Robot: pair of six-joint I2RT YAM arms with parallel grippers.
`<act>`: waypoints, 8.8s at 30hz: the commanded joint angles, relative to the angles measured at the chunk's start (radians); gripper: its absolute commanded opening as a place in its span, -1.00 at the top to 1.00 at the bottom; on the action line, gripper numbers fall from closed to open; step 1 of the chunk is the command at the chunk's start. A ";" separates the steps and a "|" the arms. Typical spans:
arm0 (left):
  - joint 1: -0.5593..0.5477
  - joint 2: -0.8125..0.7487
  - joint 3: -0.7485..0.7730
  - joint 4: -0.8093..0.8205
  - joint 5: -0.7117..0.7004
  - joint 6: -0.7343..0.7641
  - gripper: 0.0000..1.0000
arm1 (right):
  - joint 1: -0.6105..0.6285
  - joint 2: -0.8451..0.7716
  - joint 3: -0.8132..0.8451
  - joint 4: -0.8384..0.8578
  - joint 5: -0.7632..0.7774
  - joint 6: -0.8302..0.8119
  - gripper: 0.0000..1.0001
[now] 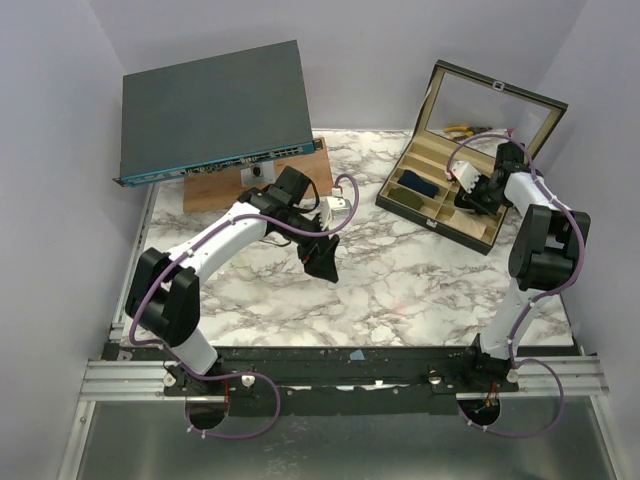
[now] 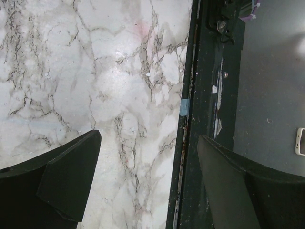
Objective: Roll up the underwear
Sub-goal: Place the underwear in the storage box.
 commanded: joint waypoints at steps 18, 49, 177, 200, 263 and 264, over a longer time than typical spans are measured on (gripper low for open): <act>0.003 0.019 0.026 -0.011 -0.008 0.018 -0.75 | 0.000 0.036 -0.071 -0.148 -0.053 0.044 0.94; 0.005 0.017 0.019 -0.017 -0.005 0.030 -0.75 | 0.000 0.058 0.010 -0.214 -0.056 0.152 0.96; 0.016 0.022 0.015 -0.031 0.010 0.045 -0.76 | -0.027 0.179 0.356 -0.376 0.063 0.270 -0.32; 0.018 0.022 0.019 -0.037 0.012 0.049 -0.76 | -0.033 0.167 0.405 -0.425 -0.001 0.268 -0.21; 0.024 0.069 0.111 -0.105 0.005 0.072 -0.77 | 0.049 0.221 0.139 -0.353 -0.069 0.064 0.71; 0.025 0.071 0.116 -0.110 0.006 0.076 -0.77 | 0.049 0.206 0.122 -0.348 -0.087 0.064 0.70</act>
